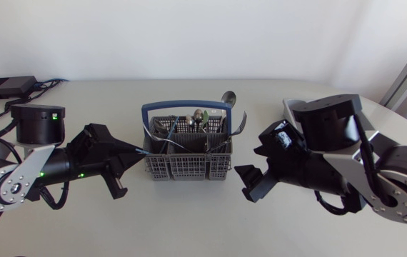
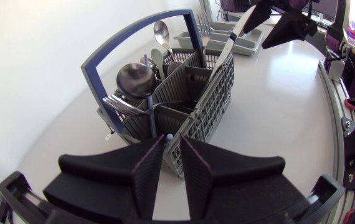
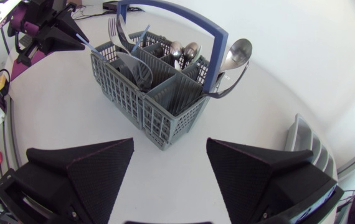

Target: Sort the cutlery from the basket into the organizer compartments.

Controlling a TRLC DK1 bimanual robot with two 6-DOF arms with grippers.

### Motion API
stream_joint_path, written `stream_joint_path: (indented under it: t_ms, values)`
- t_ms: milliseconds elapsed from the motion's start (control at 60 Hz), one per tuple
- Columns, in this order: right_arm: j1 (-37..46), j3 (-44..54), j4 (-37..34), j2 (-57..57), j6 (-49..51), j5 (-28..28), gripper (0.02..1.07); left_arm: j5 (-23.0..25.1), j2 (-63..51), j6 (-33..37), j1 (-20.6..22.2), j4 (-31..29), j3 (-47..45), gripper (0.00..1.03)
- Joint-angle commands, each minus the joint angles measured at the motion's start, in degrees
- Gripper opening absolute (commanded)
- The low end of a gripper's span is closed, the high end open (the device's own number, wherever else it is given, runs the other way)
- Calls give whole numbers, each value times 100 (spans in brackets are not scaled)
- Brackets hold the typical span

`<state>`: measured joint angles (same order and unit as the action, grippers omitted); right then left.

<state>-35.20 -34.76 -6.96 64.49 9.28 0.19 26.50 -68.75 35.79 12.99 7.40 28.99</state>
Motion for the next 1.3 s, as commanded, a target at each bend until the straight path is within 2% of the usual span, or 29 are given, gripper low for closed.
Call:
stream_joint_path:
  t_ms: [0, 167, 633, 950, 1283]
  values:
    - [-31, 154, 98, 90, 74, -1, 86, -13, -130, -90, 72, 69, 159, 14]
    - [-31, 172, 107, 108, 74, -10, 86, -40, -209, -160, 124, 104, 230, 4]
    - [-40, 154, 98, 117, 127, -10, 86, -110, -42, -301, 142, 16, 397, 4]
    - [-101, 75, 37, 108, 162, -10, 86, -110, 802, -239, 28, -1171, 941, 4]
    - [-303, -118, -218, 11, 162, 8, 86, -57, 1347, -55, -280, -2893, 2154, 4]
